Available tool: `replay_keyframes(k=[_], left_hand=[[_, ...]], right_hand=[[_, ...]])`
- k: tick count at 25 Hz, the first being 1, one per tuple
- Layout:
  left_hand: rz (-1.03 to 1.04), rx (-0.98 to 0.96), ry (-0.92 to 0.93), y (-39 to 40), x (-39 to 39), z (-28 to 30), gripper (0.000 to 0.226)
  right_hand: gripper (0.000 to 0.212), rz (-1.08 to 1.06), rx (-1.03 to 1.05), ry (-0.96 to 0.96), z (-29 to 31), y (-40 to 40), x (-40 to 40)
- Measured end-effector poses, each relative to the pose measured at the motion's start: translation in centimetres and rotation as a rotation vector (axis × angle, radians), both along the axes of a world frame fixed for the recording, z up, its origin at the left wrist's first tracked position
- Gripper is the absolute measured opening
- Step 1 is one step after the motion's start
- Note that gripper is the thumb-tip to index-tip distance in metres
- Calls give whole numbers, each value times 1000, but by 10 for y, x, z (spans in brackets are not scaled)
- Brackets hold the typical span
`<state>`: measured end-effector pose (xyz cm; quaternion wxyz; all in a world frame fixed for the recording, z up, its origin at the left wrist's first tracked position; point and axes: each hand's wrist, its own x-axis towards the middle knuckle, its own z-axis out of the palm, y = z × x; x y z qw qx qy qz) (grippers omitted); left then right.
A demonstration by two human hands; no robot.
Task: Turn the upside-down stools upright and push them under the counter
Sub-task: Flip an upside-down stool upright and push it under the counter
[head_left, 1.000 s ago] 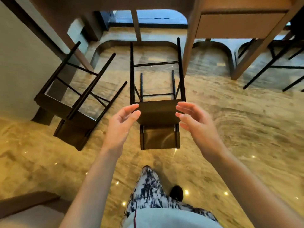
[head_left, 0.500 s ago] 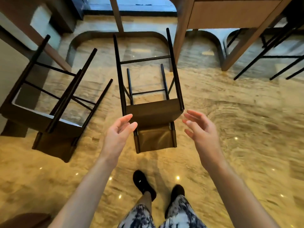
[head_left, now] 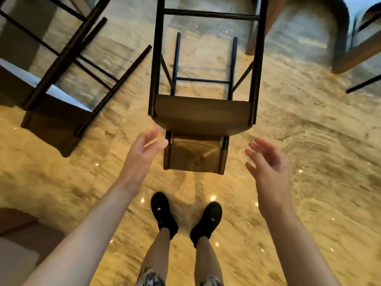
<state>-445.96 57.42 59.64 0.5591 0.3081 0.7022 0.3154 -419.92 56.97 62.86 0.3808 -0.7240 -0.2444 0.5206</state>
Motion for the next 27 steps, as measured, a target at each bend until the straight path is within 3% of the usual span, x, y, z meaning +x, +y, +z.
replay_keyframes(k=[8,13,19,21,24,27], left_hand=[[75,-138,39,4,15,-176,58],[13,-265,71,-7,12,-291,35],[-137,-330,278,-31,-11,-410,65],[-179,-320,334,-28,-17,-452,65],[-41,-224,374,-2,-25,-514,49],[15,-108,465,21,-36,-577,63]], right_hand=[[30,40,-92,-126,-171,-4,7],[38,50,-209,-211,-288,-15,23],[68,272,-403,-283,-417,-42,39],[70,297,-457,-314,-458,-49,41],[71,346,-453,-399,-521,-42,44],[64,241,-395,-396,-584,-20,46]])
